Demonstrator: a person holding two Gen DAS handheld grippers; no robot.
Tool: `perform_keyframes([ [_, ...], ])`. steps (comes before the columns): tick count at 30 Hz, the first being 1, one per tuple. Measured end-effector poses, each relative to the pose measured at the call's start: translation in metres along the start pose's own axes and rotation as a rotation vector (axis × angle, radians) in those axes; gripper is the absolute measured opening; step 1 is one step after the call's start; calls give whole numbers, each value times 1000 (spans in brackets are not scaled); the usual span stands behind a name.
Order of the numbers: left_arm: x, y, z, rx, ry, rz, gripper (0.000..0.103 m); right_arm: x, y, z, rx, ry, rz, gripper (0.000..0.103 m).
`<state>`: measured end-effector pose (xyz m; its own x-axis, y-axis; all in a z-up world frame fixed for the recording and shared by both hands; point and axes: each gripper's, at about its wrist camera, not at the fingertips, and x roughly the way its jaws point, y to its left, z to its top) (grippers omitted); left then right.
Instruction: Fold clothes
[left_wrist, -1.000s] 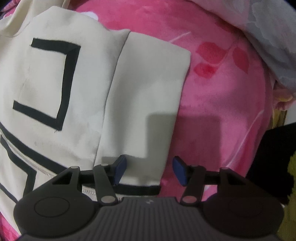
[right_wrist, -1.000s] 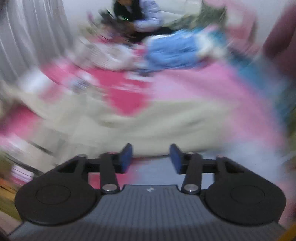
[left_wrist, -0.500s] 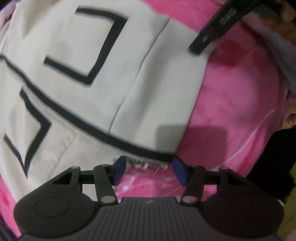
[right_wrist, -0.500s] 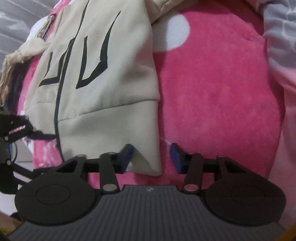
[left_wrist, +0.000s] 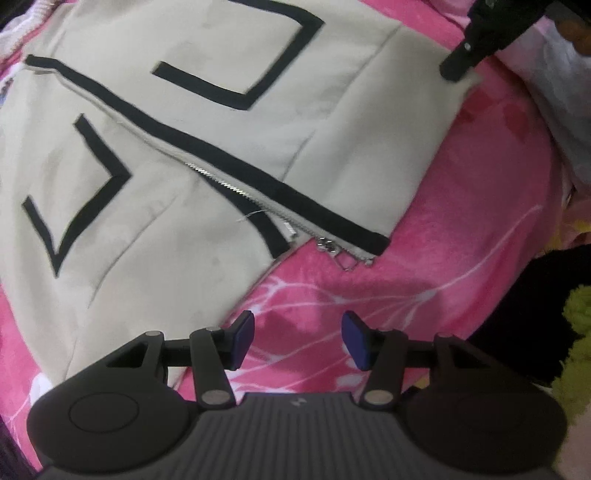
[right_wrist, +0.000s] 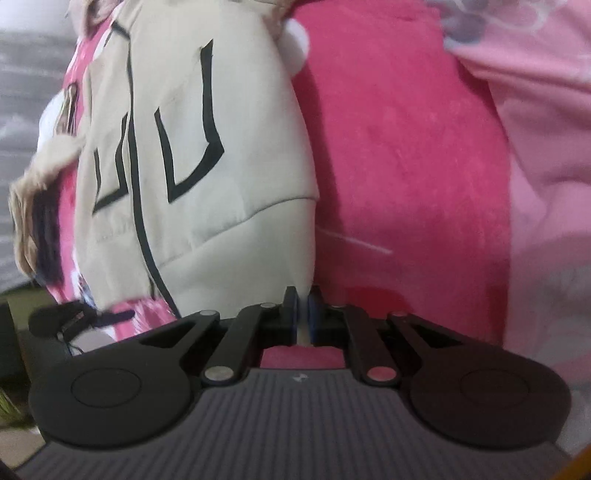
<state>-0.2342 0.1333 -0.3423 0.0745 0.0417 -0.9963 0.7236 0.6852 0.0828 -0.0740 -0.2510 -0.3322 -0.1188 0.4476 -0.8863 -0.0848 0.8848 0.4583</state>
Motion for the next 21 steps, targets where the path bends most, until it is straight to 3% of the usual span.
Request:
perform_keyframes([
  [1,-2,3,2,-7,-12,4,54,-3,0,-1,-6,-6,-37,14],
  [2,-3,5,12,-15,-23,7,54,-6,2,-3,-22,-13,-96,27],
  [3,-3,8,23,-22,-35,10,54,-9,3,-5,-38,-19,-156,32],
  [6,-7,-7,30,-42,-67,14,54,-29,16,-16,-100,-79,-240,33],
  [8,-8,4,33,-58,-90,17,54,-42,28,-23,-146,-128,-270,33],
  [14,-8,42,40,-156,-149,22,54,-42,105,1,-327,-309,-203,33],
  [17,-9,71,43,-213,-173,40,54,-23,156,38,-442,-392,-169,33],
  [21,2,110,51,-308,-192,63,54,3,219,111,-584,-511,-141,35],
])
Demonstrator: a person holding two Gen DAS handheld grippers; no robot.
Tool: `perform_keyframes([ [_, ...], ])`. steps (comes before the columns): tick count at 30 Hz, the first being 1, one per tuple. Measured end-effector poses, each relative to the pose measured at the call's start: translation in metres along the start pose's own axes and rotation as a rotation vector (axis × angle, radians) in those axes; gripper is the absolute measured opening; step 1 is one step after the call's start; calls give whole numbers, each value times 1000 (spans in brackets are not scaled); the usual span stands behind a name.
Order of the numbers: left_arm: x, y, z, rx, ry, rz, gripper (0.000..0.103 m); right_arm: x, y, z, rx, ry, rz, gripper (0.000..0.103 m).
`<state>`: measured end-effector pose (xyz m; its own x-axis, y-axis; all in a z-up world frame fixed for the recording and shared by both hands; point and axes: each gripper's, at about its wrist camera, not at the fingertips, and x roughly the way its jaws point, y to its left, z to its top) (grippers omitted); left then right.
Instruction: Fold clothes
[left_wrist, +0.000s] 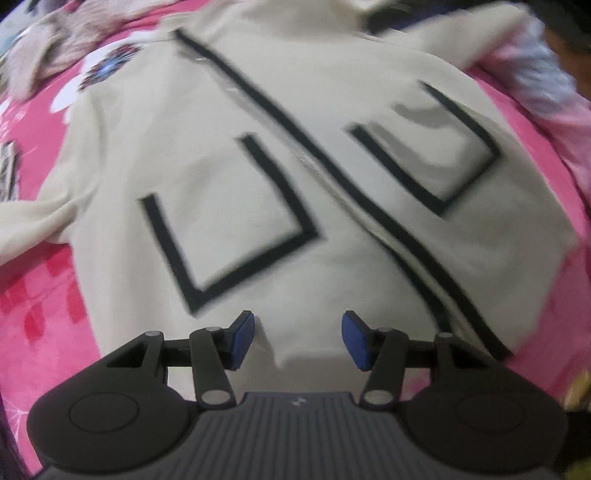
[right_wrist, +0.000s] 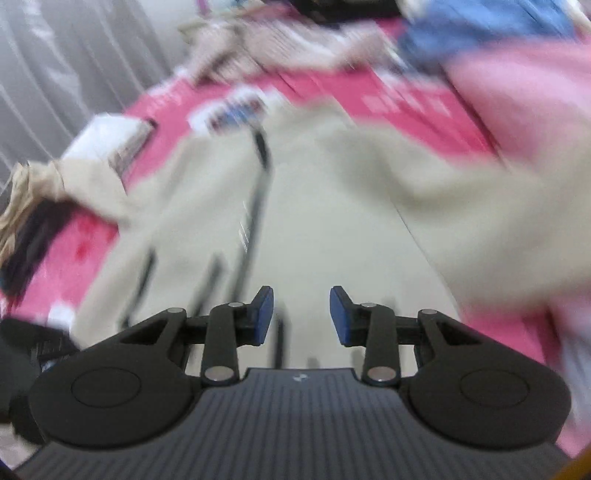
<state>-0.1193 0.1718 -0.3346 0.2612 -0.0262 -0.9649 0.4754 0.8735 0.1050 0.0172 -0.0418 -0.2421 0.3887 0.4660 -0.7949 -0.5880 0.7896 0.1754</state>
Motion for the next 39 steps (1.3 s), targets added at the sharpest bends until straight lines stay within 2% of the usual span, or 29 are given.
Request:
perform_keyframes([
  [2,9,17,8,-46,-12,3,54,37,15,32,-53,-24,-10,44],
  [6,25,46,17,-100,-32,-14,54,115,38,75,-150,-6,-90,48],
  [10,36,65,21,-107,-54,-48,56,177,47,95,-189,10,-189,48],
  [13,34,72,22,-97,-66,-75,56,196,48,96,-202,41,-264,47],
  [15,31,75,22,-92,-75,-90,56,194,43,98,-150,32,-277,40],
  [17,31,76,22,-91,-80,-107,55,186,37,98,-87,14,-281,27],
  [20,32,77,23,-82,-84,-124,56,173,28,100,-6,-14,-274,19],
  [29,38,82,27,-89,-65,-140,55,141,6,107,166,-100,-261,13],
  [34,38,84,30,-97,-74,-145,55,143,6,126,150,-145,-260,13],
  [39,39,88,30,-120,-74,-149,53,162,3,140,154,-143,-275,12],
])
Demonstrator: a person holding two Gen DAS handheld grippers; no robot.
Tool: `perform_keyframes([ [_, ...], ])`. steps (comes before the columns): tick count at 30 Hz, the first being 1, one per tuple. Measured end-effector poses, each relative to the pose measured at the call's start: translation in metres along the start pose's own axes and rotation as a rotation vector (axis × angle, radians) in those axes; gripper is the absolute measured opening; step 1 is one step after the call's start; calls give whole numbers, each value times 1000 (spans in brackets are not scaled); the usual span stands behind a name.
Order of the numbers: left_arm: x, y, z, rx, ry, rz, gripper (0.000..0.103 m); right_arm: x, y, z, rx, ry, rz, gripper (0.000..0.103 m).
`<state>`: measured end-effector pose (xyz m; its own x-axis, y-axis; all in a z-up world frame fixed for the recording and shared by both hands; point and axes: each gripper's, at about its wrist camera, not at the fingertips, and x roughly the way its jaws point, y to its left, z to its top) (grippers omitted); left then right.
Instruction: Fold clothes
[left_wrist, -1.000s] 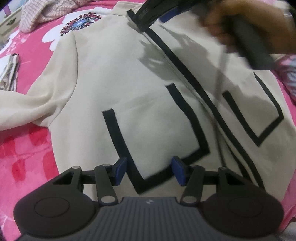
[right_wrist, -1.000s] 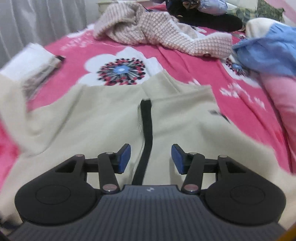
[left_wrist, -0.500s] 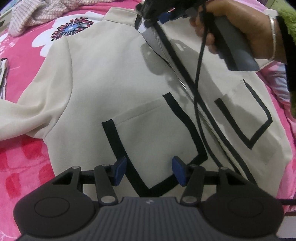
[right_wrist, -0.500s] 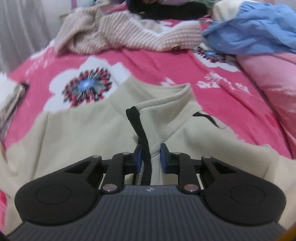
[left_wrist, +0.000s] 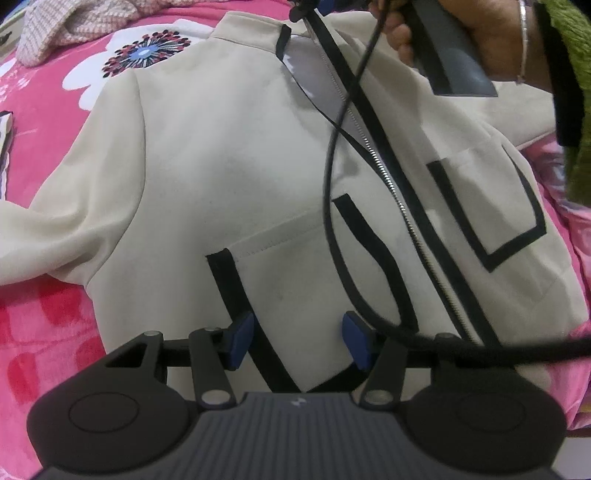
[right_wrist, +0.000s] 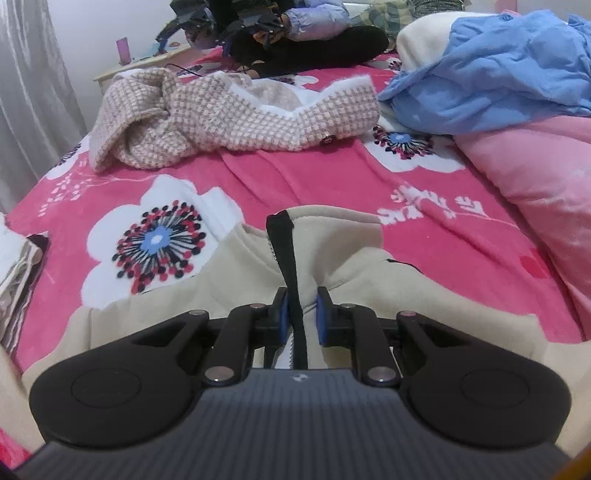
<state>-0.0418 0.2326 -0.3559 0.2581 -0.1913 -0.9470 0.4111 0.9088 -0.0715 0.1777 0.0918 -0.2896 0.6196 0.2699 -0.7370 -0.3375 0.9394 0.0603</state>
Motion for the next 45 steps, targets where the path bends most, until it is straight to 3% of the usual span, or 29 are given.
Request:
perform_keyframes([
  [11,-11,9,10,-21,-30,-14,50,-15,-4,12,-8,-51,14,12],
  [16,-9,12,14,-29,-29,-9,50,6,1,26,9,-65,25,12],
  [19,-1,12,14,-26,-6,5,50,43,6,20,14,22,46,13],
  [21,2,11,14,-20,6,14,50,70,4,12,42,118,73,20],
  [23,2,11,14,-9,8,22,51,72,-1,13,76,139,102,29],
  [26,2,11,13,-6,15,28,52,39,-12,20,114,110,196,48],
  [28,1,12,14,1,19,36,52,7,-23,20,122,81,248,53],
  [33,-8,18,15,-19,13,49,52,-87,-78,1,223,59,327,53],
  [39,-30,17,21,-65,-13,56,52,-203,-165,-65,337,123,202,47],
  [41,-37,5,25,-67,-20,43,52,-222,-180,-94,331,196,165,36],
  [45,-38,-32,41,-63,-11,-15,52,-231,-184,-154,260,328,147,30],
])
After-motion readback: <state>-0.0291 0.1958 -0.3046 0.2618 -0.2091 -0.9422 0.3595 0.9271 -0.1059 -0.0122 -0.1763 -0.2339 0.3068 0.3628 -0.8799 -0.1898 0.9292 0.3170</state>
